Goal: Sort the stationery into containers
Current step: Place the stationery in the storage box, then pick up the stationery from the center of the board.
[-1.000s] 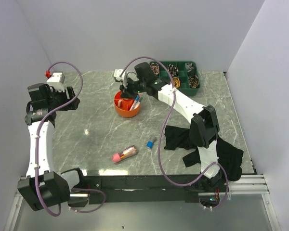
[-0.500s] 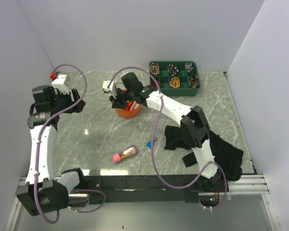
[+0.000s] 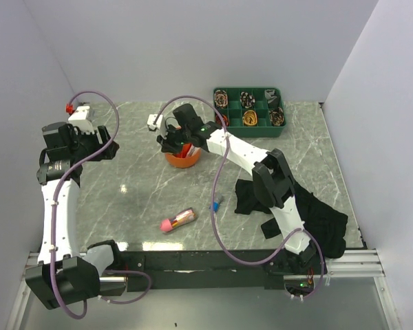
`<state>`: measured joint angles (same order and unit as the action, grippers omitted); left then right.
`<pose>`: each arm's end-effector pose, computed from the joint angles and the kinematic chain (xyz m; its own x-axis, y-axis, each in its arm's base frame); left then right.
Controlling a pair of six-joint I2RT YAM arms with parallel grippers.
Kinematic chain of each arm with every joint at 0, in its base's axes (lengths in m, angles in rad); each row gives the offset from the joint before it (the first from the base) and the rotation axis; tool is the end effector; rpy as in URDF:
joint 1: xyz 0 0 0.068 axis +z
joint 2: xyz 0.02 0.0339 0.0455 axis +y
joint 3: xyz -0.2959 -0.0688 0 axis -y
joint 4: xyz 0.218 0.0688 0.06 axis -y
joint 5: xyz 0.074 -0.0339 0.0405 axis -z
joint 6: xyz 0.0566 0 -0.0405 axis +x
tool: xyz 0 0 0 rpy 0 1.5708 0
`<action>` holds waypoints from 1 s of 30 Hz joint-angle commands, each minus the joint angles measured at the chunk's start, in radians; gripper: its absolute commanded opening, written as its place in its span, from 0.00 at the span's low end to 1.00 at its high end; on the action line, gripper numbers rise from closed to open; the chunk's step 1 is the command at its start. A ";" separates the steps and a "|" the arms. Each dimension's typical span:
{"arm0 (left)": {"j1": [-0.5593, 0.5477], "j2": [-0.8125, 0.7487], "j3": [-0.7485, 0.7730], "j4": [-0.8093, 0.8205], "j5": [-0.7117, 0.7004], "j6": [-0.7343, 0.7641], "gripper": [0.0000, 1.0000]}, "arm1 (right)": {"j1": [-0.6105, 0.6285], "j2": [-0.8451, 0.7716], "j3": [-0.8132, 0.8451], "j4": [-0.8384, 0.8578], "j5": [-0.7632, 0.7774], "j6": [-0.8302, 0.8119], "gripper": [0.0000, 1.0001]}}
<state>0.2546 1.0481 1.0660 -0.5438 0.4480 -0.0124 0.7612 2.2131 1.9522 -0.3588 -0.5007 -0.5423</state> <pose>0.1971 0.0260 0.3710 -0.4875 -0.1384 -0.8621 0.1295 0.9650 -0.2282 0.3606 0.3811 0.2804 0.0982 -0.5318 -0.8411 -0.9777 0.1064 -0.1813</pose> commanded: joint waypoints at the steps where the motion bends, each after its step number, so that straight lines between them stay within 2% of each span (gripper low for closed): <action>1: 0.006 -0.016 0.000 0.024 0.023 -0.011 0.70 | -0.019 0.017 0.060 0.040 0.034 0.018 0.00; 3: 0.005 -0.014 0.000 0.027 0.027 -0.012 0.70 | -0.017 0.029 0.067 0.031 0.059 0.013 0.00; 6: 0.006 -0.013 0.002 0.027 0.050 0.002 0.72 | -0.017 0.020 0.045 0.037 0.083 0.008 0.22; 7: 0.003 -0.011 0.003 0.024 0.067 0.000 0.72 | -0.017 0.013 0.031 0.043 0.082 0.002 0.33; 9: -0.012 -0.013 0.020 -0.021 0.106 0.087 0.73 | -0.016 -0.027 -0.014 0.064 0.077 -0.002 0.43; 10: -0.024 -0.014 0.026 -0.050 0.116 0.122 0.73 | -0.014 -0.042 -0.031 0.073 0.077 -0.002 0.52; 11: -0.047 -0.017 0.034 -0.079 0.123 0.193 0.74 | -0.011 -0.074 -0.047 0.083 0.080 0.002 0.55; 15: -0.054 -0.051 0.029 -0.217 0.123 0.318 0.74 | -0.002 -0.142 -0.102 0.080 0.093 0.016 0.58; 21: -0.052 -0.134 -0.009 -0.141 0.095 0.264 0.74 | 0.009 -0.266 -0.186 -0.001 0.051 0.042 0.58; 24: -0.054 -0.155 0.002 -0.009 -0.003 0.161 0.75 | 0.039 -0.360 -0.266 -0.153 -0.065 -0.101 0.59; 25: -0.054 -0.157 0.002 0.063 -0.044 0.149 0.80 | 0.059 -0.378 -0.289 -0.207 -0.074 -0.222 0.63; 28: -0.054 -0.129 0.012 0.163 -0.097 0.078 0.88 | 0.179 -0.397 -0.351 -0.388 0.005 -0.364 0.67; 30: -0.054 -0.071 0.057 0.174 -0.071 0.049 0.90 | 0.269 -0.354 -0.363 -0.485 0.065 -0.373 0.67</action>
<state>0.2016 0.9085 1.0603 -0.5205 0.4206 0.1356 0.8726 1.8259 1.6344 -0.5831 -0.4828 -0.7448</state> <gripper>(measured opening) 0.879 0.667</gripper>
